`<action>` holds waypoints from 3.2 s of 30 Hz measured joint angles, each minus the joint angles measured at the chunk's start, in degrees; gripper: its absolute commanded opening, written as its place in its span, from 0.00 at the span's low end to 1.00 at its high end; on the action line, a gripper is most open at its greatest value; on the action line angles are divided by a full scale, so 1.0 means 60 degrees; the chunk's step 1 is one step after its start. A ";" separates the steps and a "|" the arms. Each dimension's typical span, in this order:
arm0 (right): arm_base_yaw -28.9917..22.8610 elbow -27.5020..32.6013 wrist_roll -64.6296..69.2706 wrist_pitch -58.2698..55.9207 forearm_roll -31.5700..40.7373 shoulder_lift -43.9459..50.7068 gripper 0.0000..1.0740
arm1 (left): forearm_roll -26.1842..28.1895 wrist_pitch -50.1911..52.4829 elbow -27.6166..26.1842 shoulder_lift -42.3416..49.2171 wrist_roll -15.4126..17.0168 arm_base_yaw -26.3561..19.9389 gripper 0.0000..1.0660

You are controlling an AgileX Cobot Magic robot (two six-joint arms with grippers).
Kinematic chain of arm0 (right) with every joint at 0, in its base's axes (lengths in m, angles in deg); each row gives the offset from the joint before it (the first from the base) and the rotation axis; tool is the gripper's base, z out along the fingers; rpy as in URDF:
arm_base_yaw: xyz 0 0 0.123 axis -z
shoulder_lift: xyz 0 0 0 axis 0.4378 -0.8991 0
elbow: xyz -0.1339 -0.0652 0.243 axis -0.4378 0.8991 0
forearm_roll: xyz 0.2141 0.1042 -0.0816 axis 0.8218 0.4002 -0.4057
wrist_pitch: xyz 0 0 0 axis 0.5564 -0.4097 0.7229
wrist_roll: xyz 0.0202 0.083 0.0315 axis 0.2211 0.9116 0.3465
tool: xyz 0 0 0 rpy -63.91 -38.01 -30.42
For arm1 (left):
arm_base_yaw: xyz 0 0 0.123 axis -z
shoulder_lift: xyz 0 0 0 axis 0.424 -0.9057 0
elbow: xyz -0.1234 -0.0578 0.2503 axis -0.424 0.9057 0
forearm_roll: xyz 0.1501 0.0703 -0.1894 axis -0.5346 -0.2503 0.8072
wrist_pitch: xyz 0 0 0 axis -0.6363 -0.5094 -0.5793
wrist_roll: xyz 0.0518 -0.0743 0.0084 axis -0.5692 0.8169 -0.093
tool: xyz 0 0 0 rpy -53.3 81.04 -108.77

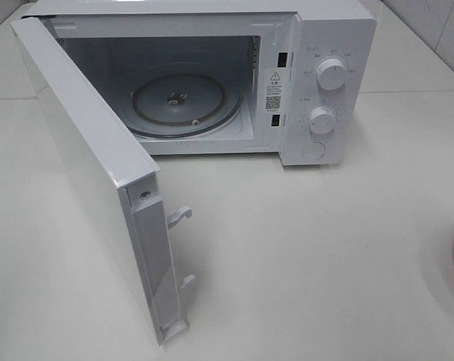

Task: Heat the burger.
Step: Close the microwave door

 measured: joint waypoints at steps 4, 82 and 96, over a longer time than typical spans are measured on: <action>0.0000 0.0000 -0.0057 0.0000 0.0000 0.0000 0.71 | -0.0019 0.0468 0.0010 -0.0516 0.0000 0.0000 0.39; 0.0000 0.0000 0.0000 0.0000 -0.0010 0.0000 0.71 | -0.3867 1.7370 0.0210 -1.5432 0.1853 0.1719 0.00; 0.0000 0.0000 -0.0057 0.0000 -0.0010 0.0000 0.71 | -0.3104 1.7055 -0.0678 -1.5909 0.1853 0.3037 0.00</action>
